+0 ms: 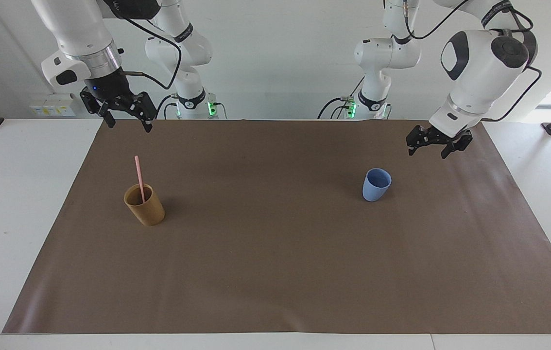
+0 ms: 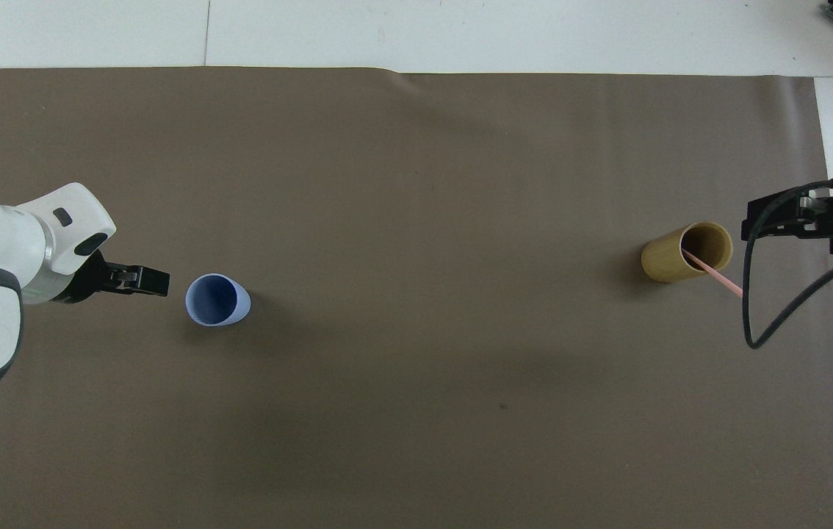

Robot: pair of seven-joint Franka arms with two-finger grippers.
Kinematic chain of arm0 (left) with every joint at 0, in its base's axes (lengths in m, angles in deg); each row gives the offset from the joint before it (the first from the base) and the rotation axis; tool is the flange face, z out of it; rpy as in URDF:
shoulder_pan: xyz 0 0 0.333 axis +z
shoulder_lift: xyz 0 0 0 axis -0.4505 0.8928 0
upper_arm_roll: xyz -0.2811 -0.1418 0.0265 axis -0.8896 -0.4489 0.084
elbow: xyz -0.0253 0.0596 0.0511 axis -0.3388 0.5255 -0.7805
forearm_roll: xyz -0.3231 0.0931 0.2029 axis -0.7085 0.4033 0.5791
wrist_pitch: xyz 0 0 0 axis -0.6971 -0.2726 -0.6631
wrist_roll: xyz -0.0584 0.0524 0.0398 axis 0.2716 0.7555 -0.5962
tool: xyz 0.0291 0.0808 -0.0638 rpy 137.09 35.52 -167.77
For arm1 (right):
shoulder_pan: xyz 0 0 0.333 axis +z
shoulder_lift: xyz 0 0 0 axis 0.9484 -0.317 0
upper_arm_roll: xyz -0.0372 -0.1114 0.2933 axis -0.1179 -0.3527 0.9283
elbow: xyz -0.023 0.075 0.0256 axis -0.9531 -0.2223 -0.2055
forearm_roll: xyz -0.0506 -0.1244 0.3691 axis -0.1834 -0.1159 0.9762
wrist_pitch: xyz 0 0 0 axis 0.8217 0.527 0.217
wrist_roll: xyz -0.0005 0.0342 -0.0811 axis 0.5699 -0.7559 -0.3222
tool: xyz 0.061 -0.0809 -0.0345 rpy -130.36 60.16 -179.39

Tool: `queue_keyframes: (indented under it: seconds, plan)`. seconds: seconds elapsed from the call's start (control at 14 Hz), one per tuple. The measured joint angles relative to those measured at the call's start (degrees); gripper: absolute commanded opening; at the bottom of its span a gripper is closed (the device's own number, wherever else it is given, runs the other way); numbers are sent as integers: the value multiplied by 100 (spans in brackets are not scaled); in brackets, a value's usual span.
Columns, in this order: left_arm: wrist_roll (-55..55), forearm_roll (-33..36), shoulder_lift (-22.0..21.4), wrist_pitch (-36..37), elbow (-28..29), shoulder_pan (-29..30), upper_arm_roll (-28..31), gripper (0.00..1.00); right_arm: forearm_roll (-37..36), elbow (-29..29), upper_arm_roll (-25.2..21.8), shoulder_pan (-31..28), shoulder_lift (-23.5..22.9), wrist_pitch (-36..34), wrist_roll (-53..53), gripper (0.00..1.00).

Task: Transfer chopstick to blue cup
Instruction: 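Reach the left gripper down to the blue cup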

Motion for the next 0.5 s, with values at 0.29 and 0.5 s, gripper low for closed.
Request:
queue_keyframes:
  seconds: [0.29,0.5]
  plan:
    - [-357,-54,222,-898,570,-232,-27,100,0,0,0,0,1,0,0,100]
    - [-396,-56,369,-1276,794,-301,-34,100,0,0,0,0,1,5,0,100]
